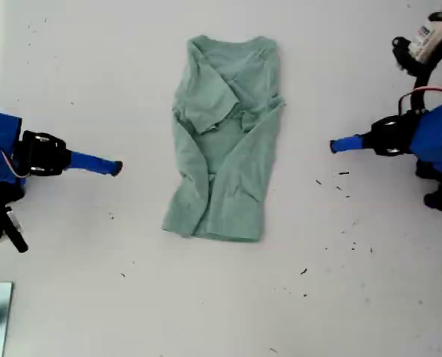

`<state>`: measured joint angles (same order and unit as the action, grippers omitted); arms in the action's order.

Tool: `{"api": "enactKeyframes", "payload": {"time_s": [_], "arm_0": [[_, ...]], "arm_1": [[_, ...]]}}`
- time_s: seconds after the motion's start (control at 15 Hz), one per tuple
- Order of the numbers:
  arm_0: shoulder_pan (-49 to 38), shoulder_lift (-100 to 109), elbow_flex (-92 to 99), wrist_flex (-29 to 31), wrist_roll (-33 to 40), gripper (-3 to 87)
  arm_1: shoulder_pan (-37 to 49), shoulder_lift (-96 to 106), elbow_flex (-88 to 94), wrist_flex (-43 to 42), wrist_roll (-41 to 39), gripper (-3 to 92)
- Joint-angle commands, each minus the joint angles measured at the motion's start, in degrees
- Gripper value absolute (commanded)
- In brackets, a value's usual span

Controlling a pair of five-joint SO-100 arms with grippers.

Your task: Fold t shirt

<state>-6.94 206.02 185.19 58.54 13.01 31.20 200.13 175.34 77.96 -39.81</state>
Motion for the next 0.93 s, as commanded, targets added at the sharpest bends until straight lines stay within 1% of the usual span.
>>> {"api": "enactKeyframes", "payload": {"time_s": [0.0,0.27,0.87], "arm_0": [[-0.8,0.5,0.6,0.1,0.4,16.4],[-0.8,0.5,0.6,0.1,0.4,16.0],[-1.8,0.5,0.2,0.3,0.0,15.6]], "arm_1": [[0.8,0.7,2.6,-1.2,-0.6,21.5],[0.6,0.6,2.5,-1.1,-0.5,18.6],[0.6,0.6,2.5,-1.1,-0.5,16.4]]}}
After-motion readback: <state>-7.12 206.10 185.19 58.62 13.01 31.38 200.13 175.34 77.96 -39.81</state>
